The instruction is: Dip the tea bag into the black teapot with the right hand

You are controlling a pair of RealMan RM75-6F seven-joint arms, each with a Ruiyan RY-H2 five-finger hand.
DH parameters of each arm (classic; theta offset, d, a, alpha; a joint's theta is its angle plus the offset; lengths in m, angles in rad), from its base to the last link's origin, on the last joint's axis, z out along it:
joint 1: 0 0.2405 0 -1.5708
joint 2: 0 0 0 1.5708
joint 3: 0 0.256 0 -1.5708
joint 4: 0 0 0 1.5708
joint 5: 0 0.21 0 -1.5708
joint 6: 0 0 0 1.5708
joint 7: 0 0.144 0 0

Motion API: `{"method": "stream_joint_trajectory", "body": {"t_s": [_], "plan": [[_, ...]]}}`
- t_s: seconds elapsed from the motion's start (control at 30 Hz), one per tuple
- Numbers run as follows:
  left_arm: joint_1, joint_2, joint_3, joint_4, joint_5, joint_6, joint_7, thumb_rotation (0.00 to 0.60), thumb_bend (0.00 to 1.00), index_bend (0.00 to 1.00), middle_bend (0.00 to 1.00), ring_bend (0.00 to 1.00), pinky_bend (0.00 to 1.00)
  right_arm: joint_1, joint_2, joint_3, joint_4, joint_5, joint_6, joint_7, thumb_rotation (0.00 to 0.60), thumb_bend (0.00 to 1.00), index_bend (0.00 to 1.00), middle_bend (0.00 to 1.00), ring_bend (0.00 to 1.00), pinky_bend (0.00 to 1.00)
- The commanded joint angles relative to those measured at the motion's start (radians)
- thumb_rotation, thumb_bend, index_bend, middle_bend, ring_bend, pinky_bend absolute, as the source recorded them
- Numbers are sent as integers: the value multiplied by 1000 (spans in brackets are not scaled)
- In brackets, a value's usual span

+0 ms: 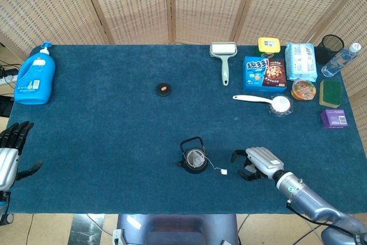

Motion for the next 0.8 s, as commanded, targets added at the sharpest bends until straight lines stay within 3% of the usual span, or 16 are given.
{"method": "stream_joint_trajectory", "body": {"t_s": [0.03,0.23,0.47,0.67,0.8], "plan": [[-1,2,0,-8,0,0,7,600,242,0,61,0,85,5,23,-17,-3,-36,-19,2,600,455,195,973,1000,1000],[-1,4,-3,-15,-3,1,18,600,242,0,61,0,85,53,88,-19,-68,-104,-73,28,600,507,135,998,1000,1000],[2,11,-12,-15,-13,11,17,600,242,0,61,0,85,146,137,-14,-133,-132,-206,29,600,670,41,1000,1000,1000],[3,14,-12,-14,-14,12,16,600,242,0,61,0,85,215,131,9,-144,-80,-297,7,600,807,13,1000,1000,1000],[5,15,-13,-13,-16,13,13,600,242,0,61,0,85,243,117,23,-144,-46,-326,-12,600,834,5,1000,1000,1000]]}}
